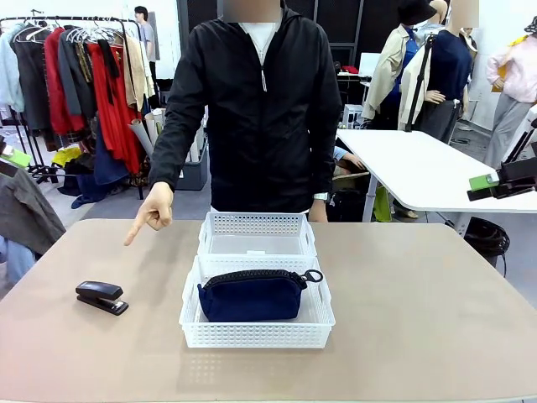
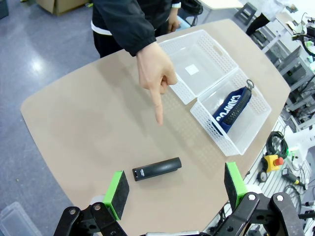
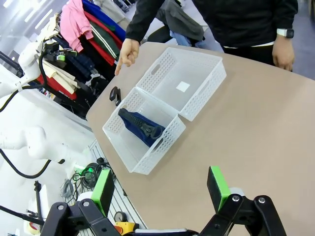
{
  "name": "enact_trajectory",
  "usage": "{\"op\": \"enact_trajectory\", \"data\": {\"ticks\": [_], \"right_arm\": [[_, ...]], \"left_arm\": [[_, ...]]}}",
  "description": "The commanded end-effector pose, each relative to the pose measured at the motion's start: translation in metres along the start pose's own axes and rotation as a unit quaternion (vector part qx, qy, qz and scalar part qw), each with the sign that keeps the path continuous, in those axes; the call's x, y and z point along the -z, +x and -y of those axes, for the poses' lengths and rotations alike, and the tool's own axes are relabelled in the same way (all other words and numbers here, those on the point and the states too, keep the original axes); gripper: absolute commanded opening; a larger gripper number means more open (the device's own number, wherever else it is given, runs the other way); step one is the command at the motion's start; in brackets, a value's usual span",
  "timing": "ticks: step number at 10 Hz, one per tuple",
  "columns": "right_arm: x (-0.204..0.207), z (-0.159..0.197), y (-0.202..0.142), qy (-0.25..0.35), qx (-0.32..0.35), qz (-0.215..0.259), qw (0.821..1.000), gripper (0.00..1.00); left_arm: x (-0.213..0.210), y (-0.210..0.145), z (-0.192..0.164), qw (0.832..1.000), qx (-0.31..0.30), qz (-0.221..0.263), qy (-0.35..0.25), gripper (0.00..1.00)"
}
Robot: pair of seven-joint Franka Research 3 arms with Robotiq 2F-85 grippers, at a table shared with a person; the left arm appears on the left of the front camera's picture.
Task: Distribute items into two baskets.
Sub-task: Pick up the Stapler that the person points to.
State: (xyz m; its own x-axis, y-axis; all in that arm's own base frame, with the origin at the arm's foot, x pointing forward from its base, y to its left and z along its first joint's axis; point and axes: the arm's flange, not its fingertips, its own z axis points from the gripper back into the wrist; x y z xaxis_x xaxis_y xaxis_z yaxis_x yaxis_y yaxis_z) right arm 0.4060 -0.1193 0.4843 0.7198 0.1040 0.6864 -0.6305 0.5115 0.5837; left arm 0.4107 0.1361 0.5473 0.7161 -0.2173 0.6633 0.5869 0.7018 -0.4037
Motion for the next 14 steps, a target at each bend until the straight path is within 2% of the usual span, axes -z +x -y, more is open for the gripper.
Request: {"op": "enact_trajectory", "data": {"ticks": [1,9,14], "right_arm": [[0.0,-0.001,-0.001,0.001,0.0,0.001,1.0,1.0],[0.0,-0.001,-0.001,0.001,0.0,0.001,1.0,1.0],[0.0,-0.001,-0.001,0.001,0.0,0.001,1.0,1.0]], "left_arm": [[0.001,0.0,0.002,1.0,0.001,0.004,0.0,1.0],[0.0,0.0,0.0,1.0,0.0,0.0,0.0,1.0],[0.024,0.016,-0.013,0.998,0.017,-0.062,-0.011,1.0]]}}
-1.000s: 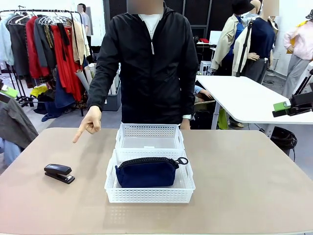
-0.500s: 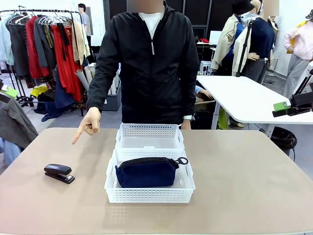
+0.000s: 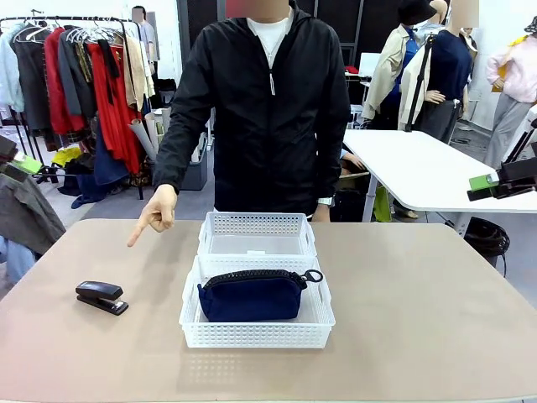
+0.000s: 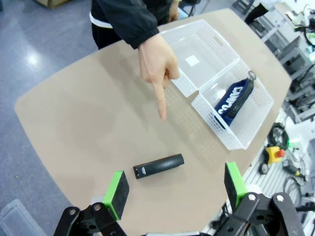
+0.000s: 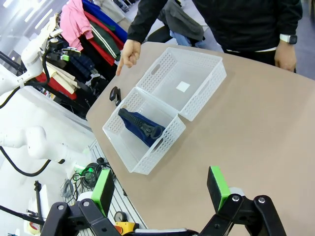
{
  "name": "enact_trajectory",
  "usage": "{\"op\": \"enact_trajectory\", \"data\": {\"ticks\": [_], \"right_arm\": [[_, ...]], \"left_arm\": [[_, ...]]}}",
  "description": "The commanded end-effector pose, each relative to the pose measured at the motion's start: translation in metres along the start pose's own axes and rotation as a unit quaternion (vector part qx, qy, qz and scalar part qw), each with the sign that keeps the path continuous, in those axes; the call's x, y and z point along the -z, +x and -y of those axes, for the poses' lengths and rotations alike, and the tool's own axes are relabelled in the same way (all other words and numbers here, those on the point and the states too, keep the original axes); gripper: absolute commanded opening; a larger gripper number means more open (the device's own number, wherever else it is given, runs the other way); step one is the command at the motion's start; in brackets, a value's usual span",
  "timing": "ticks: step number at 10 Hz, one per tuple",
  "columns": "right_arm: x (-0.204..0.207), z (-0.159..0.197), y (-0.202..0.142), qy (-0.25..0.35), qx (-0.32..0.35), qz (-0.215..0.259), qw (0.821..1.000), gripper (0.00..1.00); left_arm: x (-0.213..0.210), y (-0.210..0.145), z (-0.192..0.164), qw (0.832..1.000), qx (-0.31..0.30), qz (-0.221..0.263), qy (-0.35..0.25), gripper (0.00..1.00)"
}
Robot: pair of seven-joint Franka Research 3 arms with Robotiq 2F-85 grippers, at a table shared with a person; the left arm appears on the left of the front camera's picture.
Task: Distribute items into two baskets.
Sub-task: Pick up the Stapler that the person points to.
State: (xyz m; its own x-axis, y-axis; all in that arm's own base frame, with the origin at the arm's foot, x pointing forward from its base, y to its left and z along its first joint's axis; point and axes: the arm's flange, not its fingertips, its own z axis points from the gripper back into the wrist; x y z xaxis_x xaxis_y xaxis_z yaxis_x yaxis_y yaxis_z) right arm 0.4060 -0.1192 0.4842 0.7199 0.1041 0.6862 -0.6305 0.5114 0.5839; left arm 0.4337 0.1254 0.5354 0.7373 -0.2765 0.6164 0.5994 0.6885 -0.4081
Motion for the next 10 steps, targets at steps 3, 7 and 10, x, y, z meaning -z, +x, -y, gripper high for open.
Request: {"op": "enact_trajectory", "data": {"ticks": [3,7,10], "right_arm": [[0.0,-0.001,-0.001,0.001,0.0,0.001,1.0,1.0],[0.0,-0.001,-0.001,0.001,0.0,0.001,1.0,1.0],[0.0,-0.001,-0.001,0.001,0.0,0.001,1.0,1.0]], "left_arm": [[0.016,0.004,-0.006,0.997,0.031,-0.063,-0.006,1.0],[0.046,0.0,-0.013,0.986,0.091,-0.135,-0.037,1.0],[0.076,0.002,-0.013,0.967,0.168,-0.179,-0.06,1.0]]}}
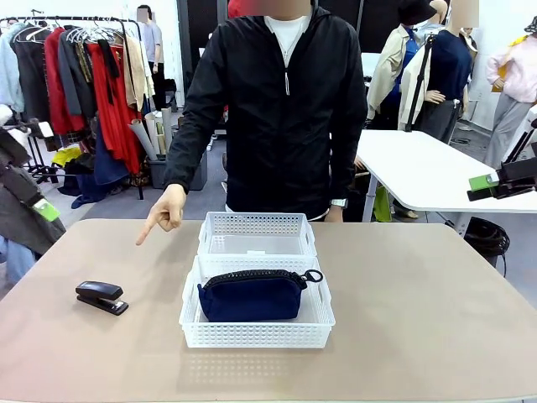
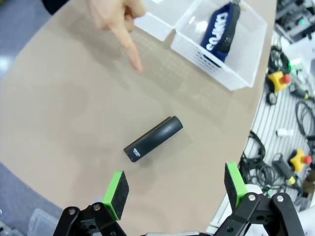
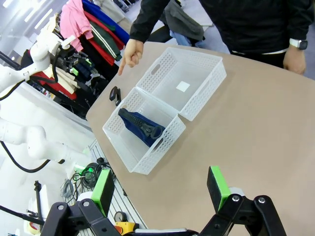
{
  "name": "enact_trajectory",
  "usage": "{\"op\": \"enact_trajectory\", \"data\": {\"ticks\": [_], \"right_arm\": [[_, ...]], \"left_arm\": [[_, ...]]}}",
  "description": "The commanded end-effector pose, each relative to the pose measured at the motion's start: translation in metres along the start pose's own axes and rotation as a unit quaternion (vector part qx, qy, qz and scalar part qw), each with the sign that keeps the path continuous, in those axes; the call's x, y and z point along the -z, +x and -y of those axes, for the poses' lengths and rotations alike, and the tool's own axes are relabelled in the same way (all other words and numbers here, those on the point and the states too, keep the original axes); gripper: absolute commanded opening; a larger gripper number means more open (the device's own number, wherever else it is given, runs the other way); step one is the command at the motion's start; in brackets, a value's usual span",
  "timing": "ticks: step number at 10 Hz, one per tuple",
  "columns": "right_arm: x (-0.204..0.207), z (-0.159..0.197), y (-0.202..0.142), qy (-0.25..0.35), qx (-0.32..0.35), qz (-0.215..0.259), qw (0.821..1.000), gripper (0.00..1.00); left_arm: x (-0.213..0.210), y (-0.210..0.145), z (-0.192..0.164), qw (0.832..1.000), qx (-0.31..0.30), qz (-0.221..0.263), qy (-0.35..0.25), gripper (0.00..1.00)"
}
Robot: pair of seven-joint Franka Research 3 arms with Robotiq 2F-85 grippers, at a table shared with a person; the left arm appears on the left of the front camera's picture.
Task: Distribute items into two baskets.
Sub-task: Pick up the Stapler that the person points to.
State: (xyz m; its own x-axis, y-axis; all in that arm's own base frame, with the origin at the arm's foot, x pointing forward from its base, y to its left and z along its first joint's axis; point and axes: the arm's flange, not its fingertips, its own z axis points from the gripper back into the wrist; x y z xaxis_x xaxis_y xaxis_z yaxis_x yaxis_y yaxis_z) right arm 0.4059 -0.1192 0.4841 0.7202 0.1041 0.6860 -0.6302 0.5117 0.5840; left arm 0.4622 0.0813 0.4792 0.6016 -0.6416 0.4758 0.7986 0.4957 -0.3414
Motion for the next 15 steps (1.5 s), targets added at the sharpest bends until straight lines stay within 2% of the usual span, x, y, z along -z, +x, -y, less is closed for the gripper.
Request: {"op": "enact_trajectory", "data": {"ticks": [1,5,7,9,12,15], "right_arm": [[0.0,-0.001,-0.001,0.001,0.0,0.001,1.0,1.0],[0.0,-0.001,-0.001,0.001,0.0,0.001,1.0,1.0],[0.0,-0.001,-0.001,0.001,0.0,0.001,1.0,1.0],[0.0,-0.001,-0.001,0.001,0.0,0.001,1.0,1.0],[0.0,-0.001,-0.001,0.001,0.0,0.001,1.0,1.0],[0.0,-0.001,-0.001,0.001,0.0,0.001,1.0,1.0]], "left_arm": [[0.007,0.006,-0.003,0.997,0.059,-0.045,-0.006,1.0],[0.049,0.012,-0.003,0.982,0.144,-0.118,-0.008,1.0],[0.064,0.01,-0.002,0.974,0.187,-0.128,-0.016,1.0],[0.084,0.003,-0.004,0.966,0.216,-0.142,0.007,1.0],[0.105,-0.006,-0.007,0.955,0.258,-0.142,0.032,1.0],[0.116,0.003,-0.01,0.946,0.295,-0.13,0.048,1.0]]}}
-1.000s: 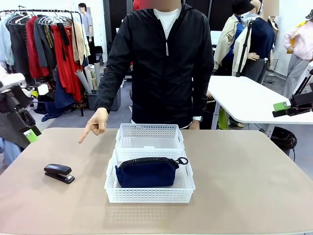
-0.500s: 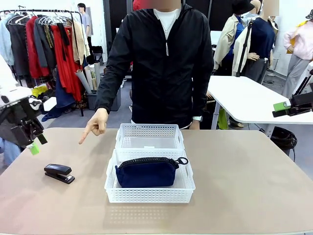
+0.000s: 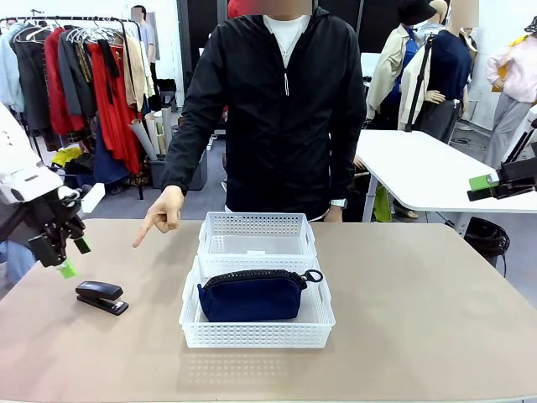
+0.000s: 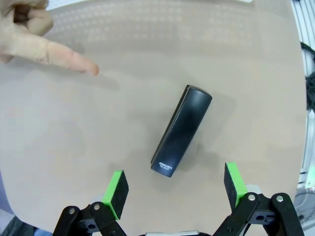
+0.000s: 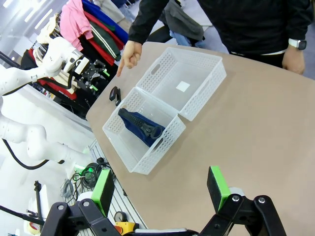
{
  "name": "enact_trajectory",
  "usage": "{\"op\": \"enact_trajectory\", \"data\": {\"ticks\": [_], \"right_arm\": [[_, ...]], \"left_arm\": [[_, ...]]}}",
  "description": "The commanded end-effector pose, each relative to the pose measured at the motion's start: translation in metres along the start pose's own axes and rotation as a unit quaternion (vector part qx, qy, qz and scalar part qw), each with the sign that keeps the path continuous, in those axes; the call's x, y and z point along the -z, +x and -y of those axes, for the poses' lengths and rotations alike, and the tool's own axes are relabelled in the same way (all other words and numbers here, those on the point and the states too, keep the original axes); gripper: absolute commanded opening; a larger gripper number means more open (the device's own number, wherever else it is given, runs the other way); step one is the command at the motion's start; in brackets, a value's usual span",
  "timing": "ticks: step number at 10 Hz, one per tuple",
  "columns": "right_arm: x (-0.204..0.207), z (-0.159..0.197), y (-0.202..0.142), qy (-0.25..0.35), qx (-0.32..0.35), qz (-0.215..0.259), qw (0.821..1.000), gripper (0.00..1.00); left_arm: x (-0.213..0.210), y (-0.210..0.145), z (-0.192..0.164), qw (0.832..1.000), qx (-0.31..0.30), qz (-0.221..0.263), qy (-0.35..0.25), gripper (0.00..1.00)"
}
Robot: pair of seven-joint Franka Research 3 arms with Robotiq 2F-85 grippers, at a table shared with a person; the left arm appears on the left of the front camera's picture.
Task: Distribute items into two baskets.
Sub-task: Pick up the Stapler that the person points to.
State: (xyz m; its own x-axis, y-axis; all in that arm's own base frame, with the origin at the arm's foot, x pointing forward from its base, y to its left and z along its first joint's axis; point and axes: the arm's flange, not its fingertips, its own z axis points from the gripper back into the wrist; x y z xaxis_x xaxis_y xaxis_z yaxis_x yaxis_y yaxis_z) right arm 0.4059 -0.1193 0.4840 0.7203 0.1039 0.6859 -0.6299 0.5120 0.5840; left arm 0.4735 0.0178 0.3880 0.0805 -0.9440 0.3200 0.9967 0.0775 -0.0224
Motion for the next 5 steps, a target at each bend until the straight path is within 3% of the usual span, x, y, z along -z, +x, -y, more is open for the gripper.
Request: {"op": "enact_trajectory", "data": {"ticks": [1,5], "right_arm": [[0.0,-0.001,-0.001,0.001,0.0,0.001,1.0,1.0],[0.0,-0.001,-0.001,0.001,0.0,0.001,1.0,1.0]], "left_arm": [[0.007,0.002,-0.002,1.0,0.018,0.006,-0.002,1.0],[0.018,0.011,-0.005,0.998,0.051,-0.001,-0.03,1.0]]}}
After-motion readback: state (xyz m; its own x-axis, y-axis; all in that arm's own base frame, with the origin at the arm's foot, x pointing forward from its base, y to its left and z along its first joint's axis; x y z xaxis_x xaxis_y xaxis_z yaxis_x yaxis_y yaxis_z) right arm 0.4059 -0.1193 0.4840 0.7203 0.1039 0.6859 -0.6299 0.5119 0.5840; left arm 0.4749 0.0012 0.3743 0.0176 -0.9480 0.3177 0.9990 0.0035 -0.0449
